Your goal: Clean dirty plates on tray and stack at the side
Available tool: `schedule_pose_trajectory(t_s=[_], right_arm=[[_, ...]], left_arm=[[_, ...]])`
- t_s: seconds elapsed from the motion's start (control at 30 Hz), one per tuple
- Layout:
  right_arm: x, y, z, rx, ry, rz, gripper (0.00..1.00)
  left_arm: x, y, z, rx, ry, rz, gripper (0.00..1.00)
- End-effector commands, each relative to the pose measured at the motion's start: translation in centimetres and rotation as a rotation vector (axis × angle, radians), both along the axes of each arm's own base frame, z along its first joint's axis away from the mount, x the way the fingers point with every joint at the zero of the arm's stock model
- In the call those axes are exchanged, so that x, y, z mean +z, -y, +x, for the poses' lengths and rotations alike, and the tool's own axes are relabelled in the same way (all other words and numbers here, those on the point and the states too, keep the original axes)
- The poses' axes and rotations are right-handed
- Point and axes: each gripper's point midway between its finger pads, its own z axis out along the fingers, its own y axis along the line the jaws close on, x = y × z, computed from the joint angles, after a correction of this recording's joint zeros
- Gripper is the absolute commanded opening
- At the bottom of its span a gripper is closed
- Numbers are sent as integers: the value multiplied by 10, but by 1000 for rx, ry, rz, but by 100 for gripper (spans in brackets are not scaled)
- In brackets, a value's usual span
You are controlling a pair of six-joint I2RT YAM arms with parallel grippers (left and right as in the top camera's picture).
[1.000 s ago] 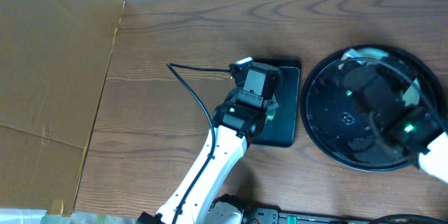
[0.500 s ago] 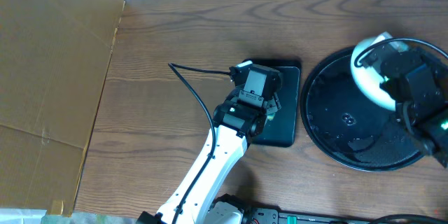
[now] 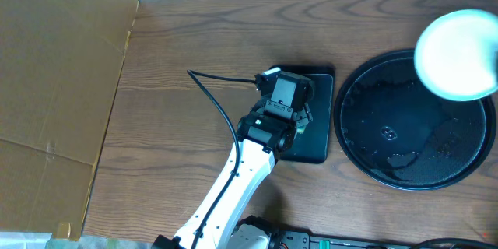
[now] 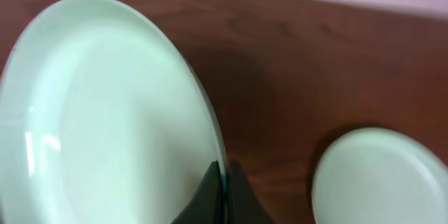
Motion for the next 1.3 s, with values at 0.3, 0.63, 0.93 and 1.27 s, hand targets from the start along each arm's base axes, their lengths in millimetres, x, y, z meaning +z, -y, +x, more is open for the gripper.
schedule_pose_trajectory(t_s=[0.3, 0.63, 0.93, 1.27], right_arm=[[-63, 178, -48, -913, -99, 454, 2], [-137, 231, -81, -1189, -234, 493, 2], [-162, 249, -86, -1247, -253, 469, 1], [-142, 230, -71, -1146, -224, 594, 99]], left_arm=[[0, -3, -1, 1, -12, 17, 79], [0, -3, -1, 1, -12, 17, 80], [0, -4, -1, 1, -15, 18, 80], [0, -4, -1, 1, -14, 18, 80]])
